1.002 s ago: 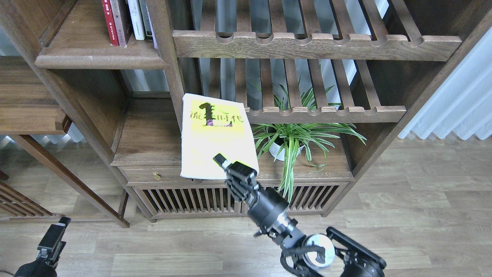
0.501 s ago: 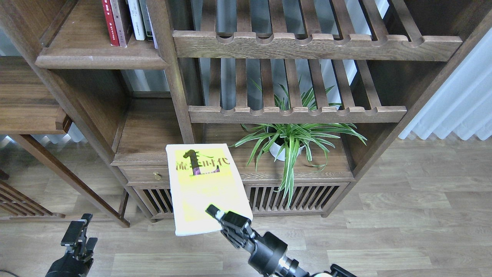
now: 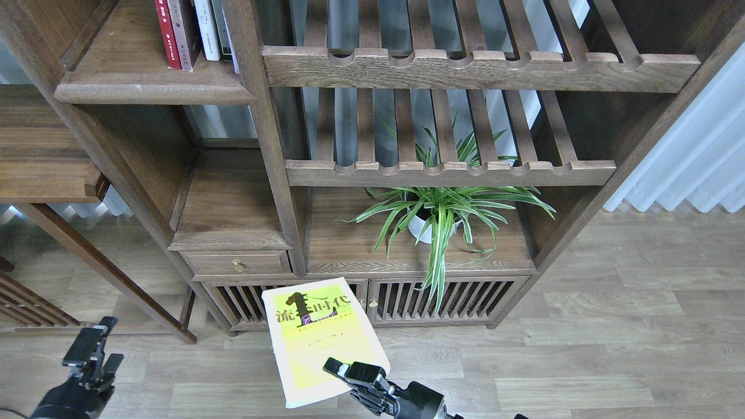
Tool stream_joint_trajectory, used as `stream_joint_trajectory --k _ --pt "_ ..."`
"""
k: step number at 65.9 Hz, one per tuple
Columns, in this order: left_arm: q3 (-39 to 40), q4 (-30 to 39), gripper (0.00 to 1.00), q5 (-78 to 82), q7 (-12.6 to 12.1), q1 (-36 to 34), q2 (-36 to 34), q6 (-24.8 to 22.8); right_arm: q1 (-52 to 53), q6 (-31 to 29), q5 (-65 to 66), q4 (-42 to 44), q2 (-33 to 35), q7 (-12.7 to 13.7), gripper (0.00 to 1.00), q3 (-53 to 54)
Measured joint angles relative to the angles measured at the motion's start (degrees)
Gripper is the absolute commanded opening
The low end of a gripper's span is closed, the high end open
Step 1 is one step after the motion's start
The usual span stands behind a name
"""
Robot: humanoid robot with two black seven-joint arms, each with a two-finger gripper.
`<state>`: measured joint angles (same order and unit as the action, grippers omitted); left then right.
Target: Organize books on shelf
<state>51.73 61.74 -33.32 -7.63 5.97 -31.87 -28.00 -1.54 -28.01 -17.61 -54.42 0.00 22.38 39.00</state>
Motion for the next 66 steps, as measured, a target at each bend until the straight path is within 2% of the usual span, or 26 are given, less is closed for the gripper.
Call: stream_joint_trajectory --k 1,8,22,50,66 --pt "-1.75 1.88 1.00 -0.25 0.09 -0.28 -1.29 0.00 0.00 0.00 -0.21 0.01 0.00 0.61 0.05 -0.92" --pt "-4.86 3.57 1.00 -0.31 0.06 -2.00 -2.34 0.00 -0.01 0.00 -0.38 0.02 0.00 1.16 0.05 -2.06" --pt "-13.15 4.18 1.00 -0.19 -0.09 -5.94 -3.40 0.00 -0.05 0.00 -0.63 -0.64 0.00 1.66 0.05 -2.90" --pt "-20.09 4.26 0.99 0.34 0.23 -7.75 -2.43 0.00 -0.05 0.00 -1.70 -1.64 0.00 1.89 0.06 -4.95" --pt "-23.31 4.19 0.97 0.45 0.15 -8.57 2.28 0.00 -0.05 0.00 -1.73 -2.33 0.00 1.89 0.06 -5.91"
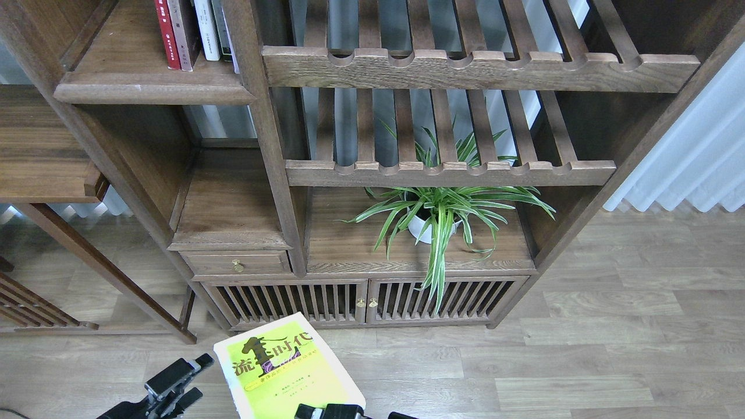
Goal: Organize books on shelf
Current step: 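Grasp the yellow-green book with the left gripper from the right gripper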
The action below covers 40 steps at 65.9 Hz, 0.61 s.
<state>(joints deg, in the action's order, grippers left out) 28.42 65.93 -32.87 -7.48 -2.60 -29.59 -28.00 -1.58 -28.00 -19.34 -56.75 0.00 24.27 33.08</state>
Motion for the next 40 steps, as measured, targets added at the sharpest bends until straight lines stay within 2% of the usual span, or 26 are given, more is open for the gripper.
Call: stream_joint_trajectory --k 29,33,34,40 --pt "-3.39 0.00 0.84 0.00 -0.04 -0.63 3.97 0.00 -0.11 0.00 0.03 -0.04 0.00 -0.01 0.06 -0.30" --pt "-3.46 0.00 0.75 0.00 -0.02 -0.63 3.95 0.00 -0.17 0.00 0.07 -0.04 0.00 -0.01 0.06 -0.31" --pt "-3.46 0.00 0.66 0.00 0.00 -0.62 3.90 0.00 -0.24 0.00 0.09 -0.04 0.00 -0.01 0.06 -0.35" --pt "-3.46 -0.01 0.60 0.05 -0.01 -0.61 3.88 0.00 -0.45 0.00 0.19 -0.04 0.00 -0.02 0.06 -0.38"
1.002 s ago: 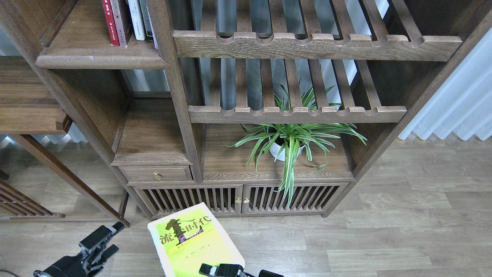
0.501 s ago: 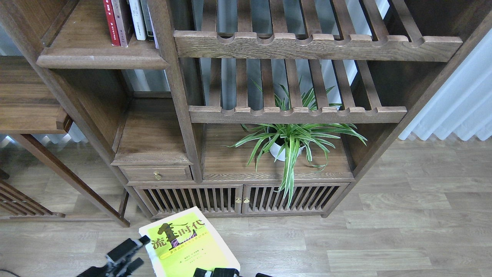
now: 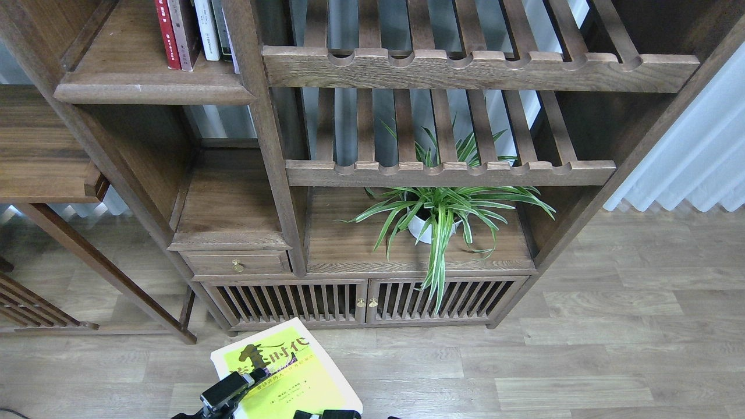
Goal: Organize books on shelf
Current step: 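Grasp the yellow-green book with the left gripper from the right gripper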
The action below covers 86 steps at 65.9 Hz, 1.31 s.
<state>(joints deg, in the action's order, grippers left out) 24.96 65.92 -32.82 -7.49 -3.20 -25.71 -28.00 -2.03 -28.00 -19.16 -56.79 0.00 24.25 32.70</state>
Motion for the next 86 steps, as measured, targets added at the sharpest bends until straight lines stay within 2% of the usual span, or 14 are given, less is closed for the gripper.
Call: stream_joint_trajectory --k 10,15,24,38,45,49,52,53,55,60,63,66,69,86 --pt "0.06 -0.01 0.53 0.87 -0.11 -0.22 -0.25 0.00 -0.72 0.00 0.13 0.00 0.00 0.00 0.06 -0.04" --pt "0.33 -0.01 0.42 1.33 -0.09 -0.54 -0.48 0.00 -0.88 0.00 0.18 0.00 0.00 0.00 0.07 -0.21" --pt "0.60 -0.02 0.31 1.58 -0.02 -0.82 -0.82 0.00 -0.95 0.00 0.27 0.00 0.00 0.00 0.07 -0.38" --pt "0.45 -0.01 0.23 1.67 -0.24 -0.86 -1.55 0.00 -1.27 0.00 0.35 0.00 -0.01 0.01 0.07 -0.38" --pt "0.45 0.10 0.15 1.71 -0.32 -1.14 -2.24 0.00 -1.38 0.00 0.39 0.00 -0.02 0.01 0.09 -0.38" --pt "0.46 0.33 0.13 1.75 -0.31 -1.15 -2.53 0.00 -1.39 0.00 0.41 0.00 -0.02 0.01 0.15 -0.37" --pt "0.53 0.67 0.08 1.77 -0.28 -1.15 -2.81 0.00 -1.39 0.00 0.45 0.00 -0.02 0.01 0.27 -0.37" --pt "0.57 0.77 0.08 1.77 -0.25 -1.15 -2.88 0.00 -1.40 0.00 0.48 0.00 -0.02 0.01 0.36 -0.37" --pt "0.65 0.95 0.07 1.77 -0.11 -1.14 -2.97 0.00 -1.40 0.00 0.55 0.00 -0.02 -0.03 0.44 -0.37" --pt "0.69 1.20 0.07 1.78 0.17 -1.10 -3.24 0.00 -1.40 0.00 0.97 0.00 -0.02 -0.07 0.53 -0.38" --pt "0.69 1.24 0.07 1.77 0.38 -1.07 -3.44 0.00 -1.41 0.00 1.78 0.00 -0.01 -0.14 0.63 -0.42" --pt "0.67 1.24 0.07 1.76 0.50 -0.99 -3.81 0.00 -1.41 0.00 2.98 0.01 -0.01 -0.34 0.78 -0.42" --pt "0.60 1.35 0.07 1.76 0.50 -0.96 -4.09 0.00 -1.41 0.00 4.38 0.04 -0.01 -0.50 1.00 -0.42" --pt "0.53 2.64 0.06 1.78 0.48 -0.75 -6.00 0.00 -1.41 0.00 8.79 0.17 -0.01 -1.11 1.00 -0.09"
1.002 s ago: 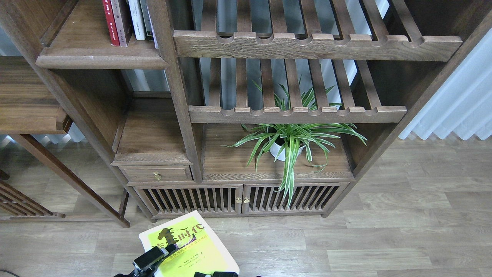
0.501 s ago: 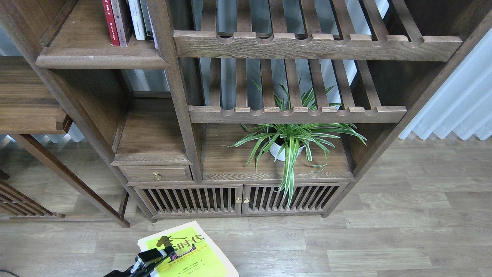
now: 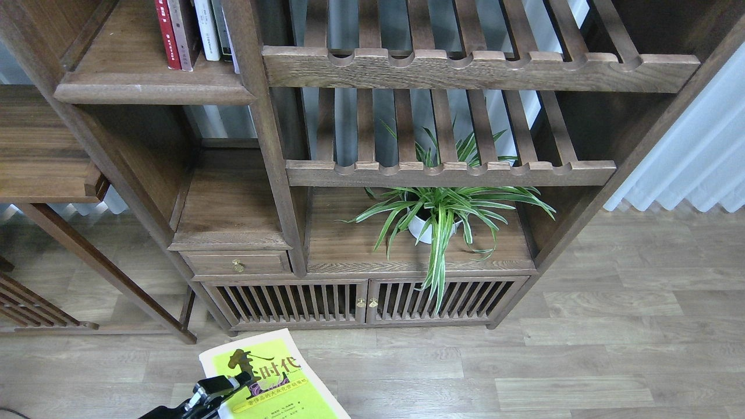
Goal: Organize books on shelf
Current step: 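Grasp the yellow-green book with the left gripper from the right gripper, then carry the yellow-green book with the left gripper up toward the upper shelf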
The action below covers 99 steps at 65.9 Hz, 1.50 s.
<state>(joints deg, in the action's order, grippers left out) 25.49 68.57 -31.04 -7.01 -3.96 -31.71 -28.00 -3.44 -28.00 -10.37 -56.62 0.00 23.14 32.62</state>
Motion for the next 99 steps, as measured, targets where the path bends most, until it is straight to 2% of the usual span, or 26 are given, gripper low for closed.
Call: stream_joint_trajectory --k 13,20,29,40,55,56,60,65,72,88,91,99 --pt "0.55 0.15 0.06 0.19 0.22 0.11 -5.59 0.00 0.04 0.00 0.12 0.92 0.01 -0.04 1.00 2.64" --pt "1.29 -0.10 0.06 0.18 2.05 0.17 -10.42 0.00 0.03 0.00 0.16 1.06 0.01 -0.05 1.00 3.95" --pt "3.79 -0.57 0.06 0.41 2.98 0.18 -14.31 0.00 0.03 0.00 0.19 0.95 0.00 -0.05 1.00 4.19" --pt "12.02 -1.23 0.06 6.71 3.24 0.58 -17.62 0.00 0.08 0.00 0.26 0.80 0.00 -0.04 1.00 4.29" --pt "29.83 -0.12 0.06 23.56 3.49 4.47 -18.23 0.00 0.06 0.00 0.26 0.73 0.00 -0.02 1.00 5.47" --pt "34.09 1.64 0.06 27.63 3.25 6.06 -18.40 0.00 0.03 0.00 0.26 0.72 0.00 -0.02 1.00 5.52" --pt "37.06 3.64 0.06 29.63 3.10 7.72 -18.57 0.00 0.01 0.00 0.25 0.71 0.00 -0.01 1.00 5.63" --pt "45.30 8.66 0.06 31.04 2.76 14.31 -19.06 -0.01 -0.15 0.00 0.20 0.69 0.00 -0.02 1.00 6.27" --pt "56.68 10.48 0.06 31.57 1.86 18.97 -18.37 -0.01 -0.49 0.00 0.18 1.01 0.00 -0.02 1.00 7.17" --pt "73.61 10.72 0.06 28.85 0.16 18.53 -17.42 0.00 -0.57 0.00 0.27 1.25 0.00 -0.02 1.00 7.05" --pt "74.42 10.73 0.06 27.45 -0.80 17.28 -17.60 0.00 -0.55 0.00 0.30 1.26 0.00 -0.02 1.00 7.03" --pt "75.33 10.73 0.06 24.50 -5.36 13.56 -17.77 0.00 -0.53 0.01 0.34 1.33 0.00 -0.02 1.00 7.00"
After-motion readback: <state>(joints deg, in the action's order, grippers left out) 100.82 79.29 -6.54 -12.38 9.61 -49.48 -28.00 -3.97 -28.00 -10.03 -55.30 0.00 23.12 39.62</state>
